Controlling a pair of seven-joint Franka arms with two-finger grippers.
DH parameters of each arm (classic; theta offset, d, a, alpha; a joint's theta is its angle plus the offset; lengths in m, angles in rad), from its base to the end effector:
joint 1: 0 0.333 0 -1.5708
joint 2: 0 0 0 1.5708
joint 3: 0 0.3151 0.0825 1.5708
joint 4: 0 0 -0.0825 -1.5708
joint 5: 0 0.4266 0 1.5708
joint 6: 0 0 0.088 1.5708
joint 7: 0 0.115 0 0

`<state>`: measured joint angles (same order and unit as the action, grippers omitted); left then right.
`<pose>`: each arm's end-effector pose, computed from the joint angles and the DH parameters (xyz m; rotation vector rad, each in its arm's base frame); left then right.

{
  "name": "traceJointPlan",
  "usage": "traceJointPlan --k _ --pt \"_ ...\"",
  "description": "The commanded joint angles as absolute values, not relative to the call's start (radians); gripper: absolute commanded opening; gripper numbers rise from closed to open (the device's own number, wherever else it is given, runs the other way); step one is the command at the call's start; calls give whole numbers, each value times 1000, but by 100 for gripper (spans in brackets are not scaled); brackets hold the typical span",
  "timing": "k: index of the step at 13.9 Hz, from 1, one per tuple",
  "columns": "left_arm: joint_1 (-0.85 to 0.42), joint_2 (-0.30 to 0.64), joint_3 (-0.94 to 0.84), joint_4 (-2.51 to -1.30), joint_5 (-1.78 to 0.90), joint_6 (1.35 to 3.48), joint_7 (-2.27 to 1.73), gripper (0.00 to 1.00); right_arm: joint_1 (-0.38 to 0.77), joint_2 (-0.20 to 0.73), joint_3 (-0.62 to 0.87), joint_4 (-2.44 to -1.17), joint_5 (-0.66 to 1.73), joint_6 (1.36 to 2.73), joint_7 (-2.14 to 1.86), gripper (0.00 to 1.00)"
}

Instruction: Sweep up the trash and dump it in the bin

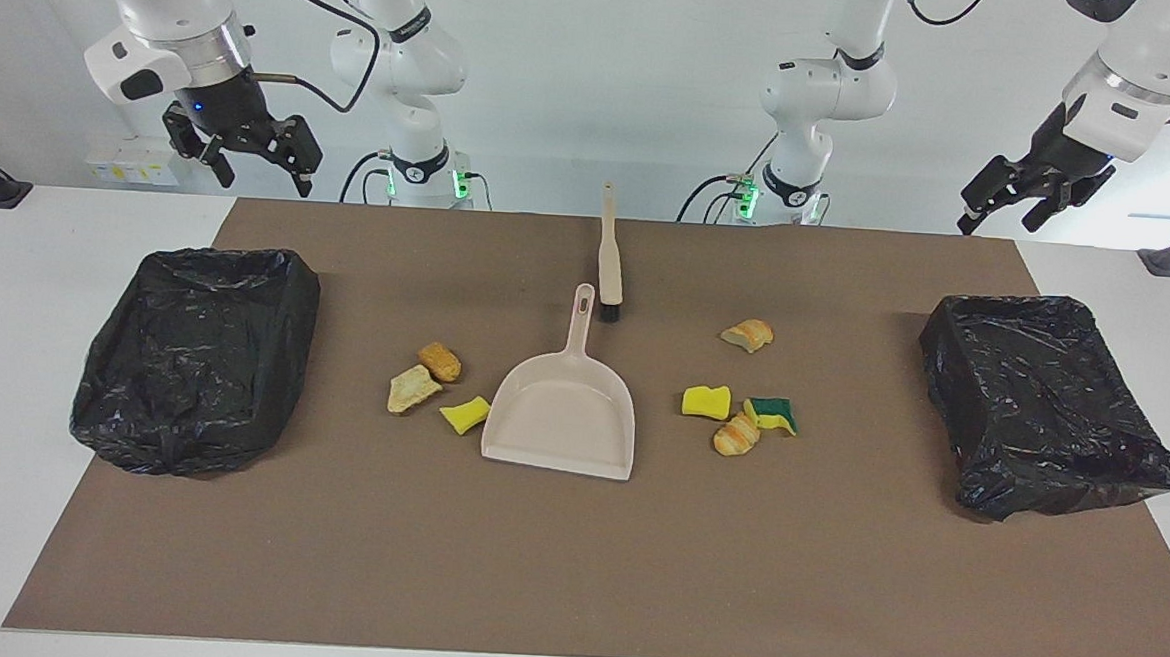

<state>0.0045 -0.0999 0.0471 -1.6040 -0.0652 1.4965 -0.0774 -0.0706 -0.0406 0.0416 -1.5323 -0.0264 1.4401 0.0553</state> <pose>0.5575 0.0222 0.6501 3.0660 0.1906 -0.0132 0.5700 -0.0193 0.6478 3.1090 -0.1355 -0.0798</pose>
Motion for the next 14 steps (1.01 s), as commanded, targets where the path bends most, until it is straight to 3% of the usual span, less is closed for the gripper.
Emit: traceJointPlan --k 1,14 --pt "0 -110 52 -1606 -66 1483 -80 100 -75 -64 43 -1557 -8 1434 66 100" --pt "0 -110 52 -1606 -66 1483 -80 100 -66 -97 43 -1620 -8 1445 68 100"
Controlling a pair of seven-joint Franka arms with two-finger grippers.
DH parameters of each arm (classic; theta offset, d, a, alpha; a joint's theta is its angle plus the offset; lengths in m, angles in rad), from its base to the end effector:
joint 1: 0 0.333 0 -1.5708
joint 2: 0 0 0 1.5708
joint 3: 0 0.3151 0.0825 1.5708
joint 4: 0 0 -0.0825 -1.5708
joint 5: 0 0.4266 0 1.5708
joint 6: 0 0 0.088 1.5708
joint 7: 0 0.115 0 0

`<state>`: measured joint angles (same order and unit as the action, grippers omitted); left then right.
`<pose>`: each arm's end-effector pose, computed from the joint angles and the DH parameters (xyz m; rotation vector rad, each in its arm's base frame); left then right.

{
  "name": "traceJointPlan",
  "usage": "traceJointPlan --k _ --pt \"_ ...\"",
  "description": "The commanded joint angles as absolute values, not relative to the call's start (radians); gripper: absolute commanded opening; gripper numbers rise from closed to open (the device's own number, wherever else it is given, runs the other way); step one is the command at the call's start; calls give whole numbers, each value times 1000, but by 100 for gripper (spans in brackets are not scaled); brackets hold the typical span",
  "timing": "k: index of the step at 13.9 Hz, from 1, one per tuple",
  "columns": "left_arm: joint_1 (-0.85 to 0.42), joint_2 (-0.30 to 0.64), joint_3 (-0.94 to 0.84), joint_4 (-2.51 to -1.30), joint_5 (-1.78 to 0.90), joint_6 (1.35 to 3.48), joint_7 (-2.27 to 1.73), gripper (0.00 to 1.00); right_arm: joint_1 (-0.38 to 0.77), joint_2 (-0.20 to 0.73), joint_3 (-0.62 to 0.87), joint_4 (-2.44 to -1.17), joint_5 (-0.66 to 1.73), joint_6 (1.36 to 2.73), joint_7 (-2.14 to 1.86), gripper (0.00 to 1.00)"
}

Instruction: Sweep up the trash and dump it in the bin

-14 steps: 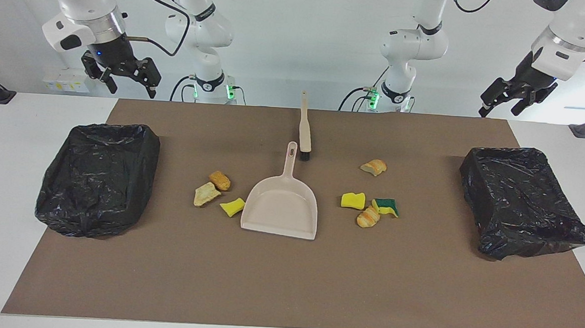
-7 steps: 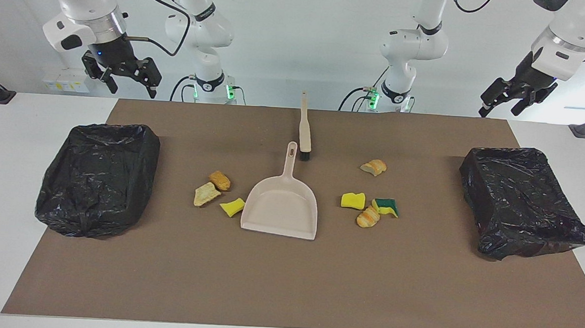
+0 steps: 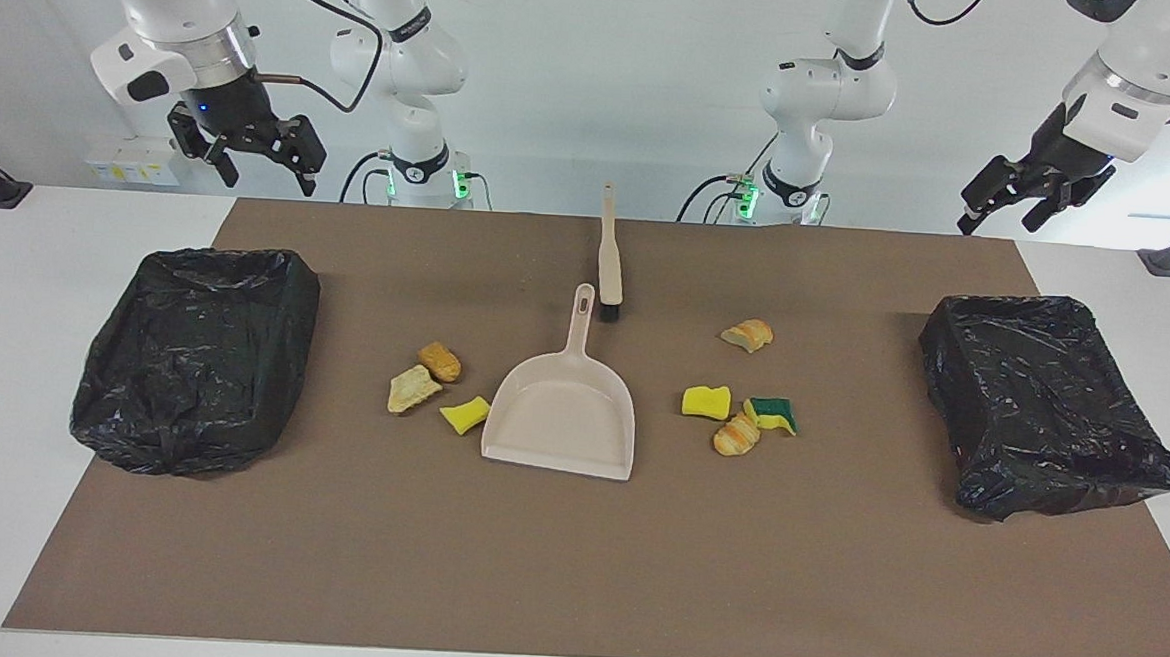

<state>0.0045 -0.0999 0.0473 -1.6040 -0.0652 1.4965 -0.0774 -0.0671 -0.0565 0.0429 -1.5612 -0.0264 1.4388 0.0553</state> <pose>0.5575 0.0224 0.6501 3.0660 0.1909 -0.0132 0.5648 -0.0163 0.6422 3.1076 -0.1279 -0.1019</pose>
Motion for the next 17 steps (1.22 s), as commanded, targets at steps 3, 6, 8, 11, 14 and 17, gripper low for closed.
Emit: traceJointPlan --k 3,6,8,11,14,17 --pt "0 -110 51 -1606 -66 1483 -80 100 -51 -109 44 -1663 -8 1497 55 100" --pt "0 -110 51 -1606 -66 1483 -80 100 -26 -86 48 -1674 -8 1537 29 100" --pt "0 -110 51 -1608 -66 1471 -80 100 9 -63 48 -1671 -6 1552 40 100" --pt "11 -112 54 -1608 -64 1474 -72 100 40 -13 49 -1664 -5 1597 80 100" --pt "-12 -112 41 -1609 -14 1465 -26 100 84 41 57 -1649 -5 1655 150 100" --pt "-52 -130 38 -1634 -11 1450 29 100 132 86 58 -1629 -5 1692 227 100"
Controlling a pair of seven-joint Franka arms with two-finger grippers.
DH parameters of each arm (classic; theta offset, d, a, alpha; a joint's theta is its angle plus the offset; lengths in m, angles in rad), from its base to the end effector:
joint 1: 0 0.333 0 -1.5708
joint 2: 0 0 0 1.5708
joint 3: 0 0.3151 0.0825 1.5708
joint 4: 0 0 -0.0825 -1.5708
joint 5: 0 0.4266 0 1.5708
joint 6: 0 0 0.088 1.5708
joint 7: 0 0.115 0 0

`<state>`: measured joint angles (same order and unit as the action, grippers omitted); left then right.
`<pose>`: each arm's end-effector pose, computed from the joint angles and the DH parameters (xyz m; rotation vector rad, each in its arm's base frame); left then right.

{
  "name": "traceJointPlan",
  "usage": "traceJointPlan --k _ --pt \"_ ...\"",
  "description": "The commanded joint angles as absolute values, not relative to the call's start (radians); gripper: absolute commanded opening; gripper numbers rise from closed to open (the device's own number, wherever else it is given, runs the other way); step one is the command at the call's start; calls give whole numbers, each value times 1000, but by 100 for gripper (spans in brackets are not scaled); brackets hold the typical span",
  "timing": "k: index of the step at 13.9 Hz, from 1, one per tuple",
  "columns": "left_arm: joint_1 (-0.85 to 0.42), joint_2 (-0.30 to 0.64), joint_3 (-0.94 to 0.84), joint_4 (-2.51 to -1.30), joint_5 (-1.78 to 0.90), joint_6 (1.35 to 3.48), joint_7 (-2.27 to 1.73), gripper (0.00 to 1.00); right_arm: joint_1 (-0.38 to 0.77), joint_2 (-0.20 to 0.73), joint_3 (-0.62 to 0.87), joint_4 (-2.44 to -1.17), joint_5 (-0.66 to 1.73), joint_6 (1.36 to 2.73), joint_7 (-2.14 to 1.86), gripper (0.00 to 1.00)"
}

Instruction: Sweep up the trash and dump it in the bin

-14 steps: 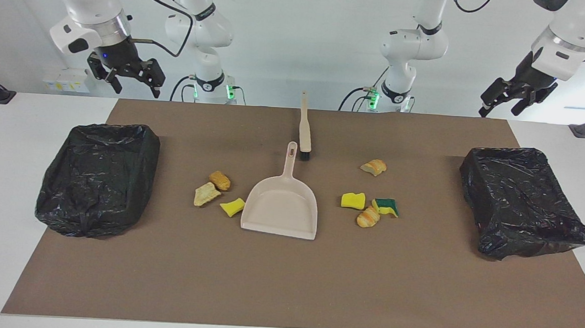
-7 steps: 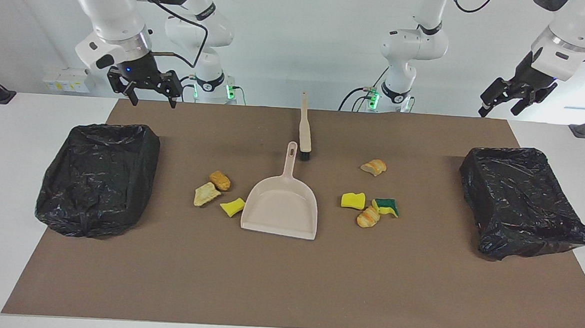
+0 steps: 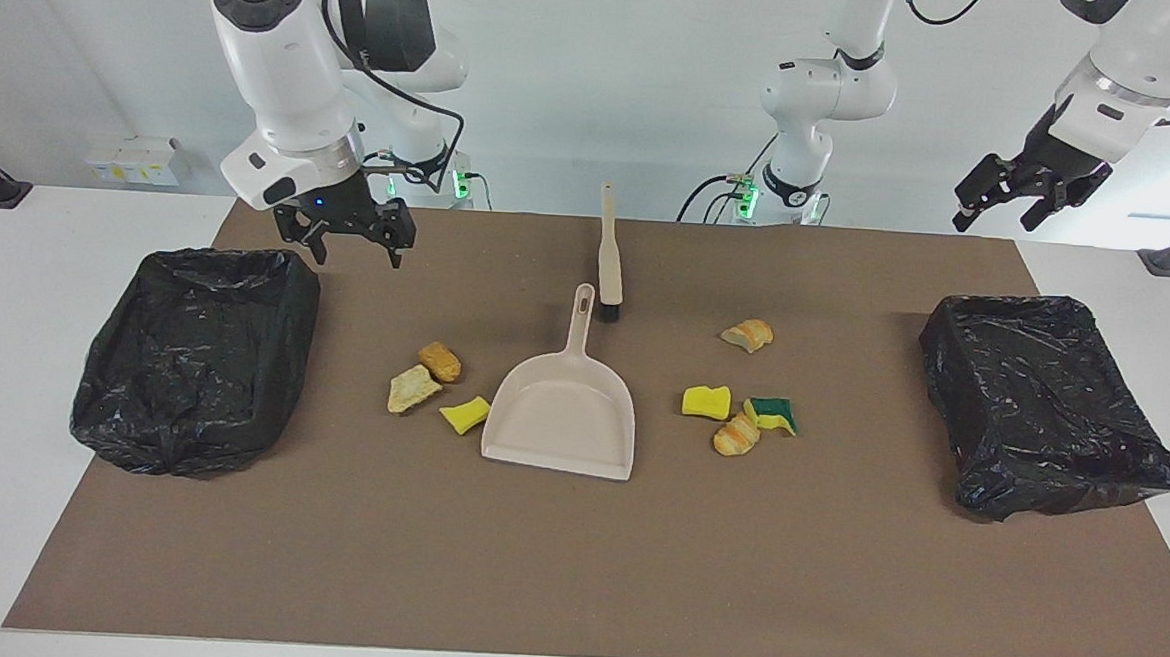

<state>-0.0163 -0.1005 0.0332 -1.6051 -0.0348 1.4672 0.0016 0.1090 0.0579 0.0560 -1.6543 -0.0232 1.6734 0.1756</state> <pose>0.5543 0.0060 0.6472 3.1027 0.0188 -0.0576 0.6102 0.0984 0.5461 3.1150 -0.0122 -0.0542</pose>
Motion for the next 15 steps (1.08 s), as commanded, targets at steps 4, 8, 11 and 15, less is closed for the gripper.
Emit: traceJointPlan --k 4,8,11,15 --pt "-155 -221 35 -1787 -17 1479 6 100 195 136 58 -1611 -6 1723 328 100" --pt "-306 -225 31 -1854 -17 1519 -177 100 248 166 58 -1594 -8 1729 382 100" --pt "-466 -279 31 -2012 -26 1645 -319 100 278 167 58 -1601 20 1744 406 100" --pt "-627 -371 29 -2225 -77 1788 -428 100 299 163 58 -1615 21 1740 419 100"
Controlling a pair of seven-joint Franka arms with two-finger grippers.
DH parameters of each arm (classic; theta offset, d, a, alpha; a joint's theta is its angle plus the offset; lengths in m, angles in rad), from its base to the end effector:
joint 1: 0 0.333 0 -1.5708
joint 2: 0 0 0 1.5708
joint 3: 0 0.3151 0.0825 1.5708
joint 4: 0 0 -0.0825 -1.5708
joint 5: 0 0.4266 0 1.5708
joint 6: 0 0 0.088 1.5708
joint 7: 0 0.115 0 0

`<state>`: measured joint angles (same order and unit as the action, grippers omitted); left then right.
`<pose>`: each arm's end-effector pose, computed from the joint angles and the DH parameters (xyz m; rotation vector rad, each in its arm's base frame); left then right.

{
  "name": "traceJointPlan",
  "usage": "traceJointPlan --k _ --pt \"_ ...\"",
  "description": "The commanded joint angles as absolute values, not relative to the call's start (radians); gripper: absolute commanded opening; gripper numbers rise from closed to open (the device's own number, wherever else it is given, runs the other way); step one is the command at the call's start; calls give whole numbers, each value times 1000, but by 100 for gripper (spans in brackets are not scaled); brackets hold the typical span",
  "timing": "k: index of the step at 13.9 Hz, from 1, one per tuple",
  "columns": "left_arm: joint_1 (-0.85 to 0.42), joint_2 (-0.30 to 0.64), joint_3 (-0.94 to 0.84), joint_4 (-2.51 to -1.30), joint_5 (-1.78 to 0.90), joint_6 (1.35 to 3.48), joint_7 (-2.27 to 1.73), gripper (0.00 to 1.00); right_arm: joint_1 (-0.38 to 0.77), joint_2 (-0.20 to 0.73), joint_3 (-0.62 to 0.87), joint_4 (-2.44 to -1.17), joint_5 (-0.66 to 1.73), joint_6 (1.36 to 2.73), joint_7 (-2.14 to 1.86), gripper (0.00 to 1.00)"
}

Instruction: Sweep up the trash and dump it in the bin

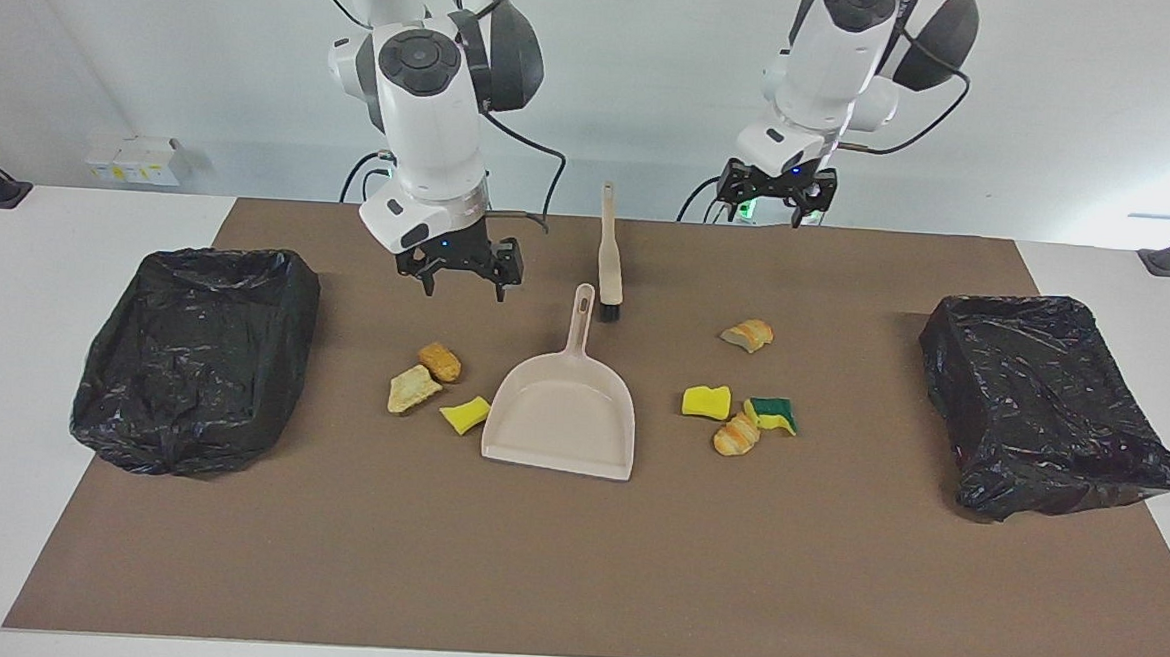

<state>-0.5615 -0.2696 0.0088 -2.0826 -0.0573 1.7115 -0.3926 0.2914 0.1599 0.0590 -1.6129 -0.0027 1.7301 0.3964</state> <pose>0.4273 -0.2701 0.5133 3.1215 -0.2339 -0.1834 0.6104 0.2206 0.5077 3.1309 -0.0721 -0.0657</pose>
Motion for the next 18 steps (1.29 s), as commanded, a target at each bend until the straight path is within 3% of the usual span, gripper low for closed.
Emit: traceJointPlan --k 1,6,12,18 --pt "-656 -389 29 -2259 -90 1802 -429 100 299 157 58 -1623 21 1738 419 100" --pt "-848 -358 28 -2414 -115 2038 -532 100 314 150 60 -1644 23 1744 417 100" --pt "-1020 -177 28 -2418 -115 2210 -681 100 362 239 74 -1643 87 1799 422 100" --pt "-1103 -143 21 -2428 -117 2237 -744 100 439 339 75 -1646 92 1908 512 100"
